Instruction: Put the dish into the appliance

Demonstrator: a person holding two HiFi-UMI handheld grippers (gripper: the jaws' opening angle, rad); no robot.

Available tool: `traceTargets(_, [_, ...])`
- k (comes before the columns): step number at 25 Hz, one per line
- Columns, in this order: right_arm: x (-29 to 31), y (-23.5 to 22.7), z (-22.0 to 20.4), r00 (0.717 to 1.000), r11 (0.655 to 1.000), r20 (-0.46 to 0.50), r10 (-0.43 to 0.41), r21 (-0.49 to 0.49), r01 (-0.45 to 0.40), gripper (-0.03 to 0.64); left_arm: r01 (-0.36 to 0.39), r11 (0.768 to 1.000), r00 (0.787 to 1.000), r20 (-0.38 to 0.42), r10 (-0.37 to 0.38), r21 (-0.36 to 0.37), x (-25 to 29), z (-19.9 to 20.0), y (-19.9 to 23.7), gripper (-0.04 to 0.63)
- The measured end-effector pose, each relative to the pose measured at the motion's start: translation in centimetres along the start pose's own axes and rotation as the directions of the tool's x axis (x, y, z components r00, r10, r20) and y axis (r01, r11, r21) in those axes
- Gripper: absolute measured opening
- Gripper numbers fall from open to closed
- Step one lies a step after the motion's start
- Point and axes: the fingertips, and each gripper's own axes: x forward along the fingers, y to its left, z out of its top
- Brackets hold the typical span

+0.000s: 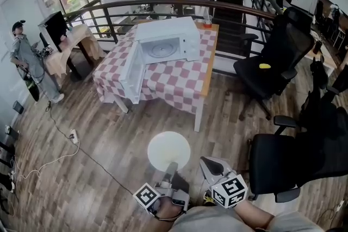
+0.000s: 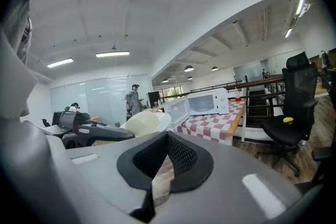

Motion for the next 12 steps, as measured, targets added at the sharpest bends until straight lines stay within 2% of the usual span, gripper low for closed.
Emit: traceTargets(12, [1.5, 3.8, 0.4, 0.999, 0.999, 0.009, -0.032, -0.017, 0.032, 0.000, 0.006, 1.000, 1.000, -0.021, -0.007, -0.008, -2.1, 3.1, -0.4, 0.021])
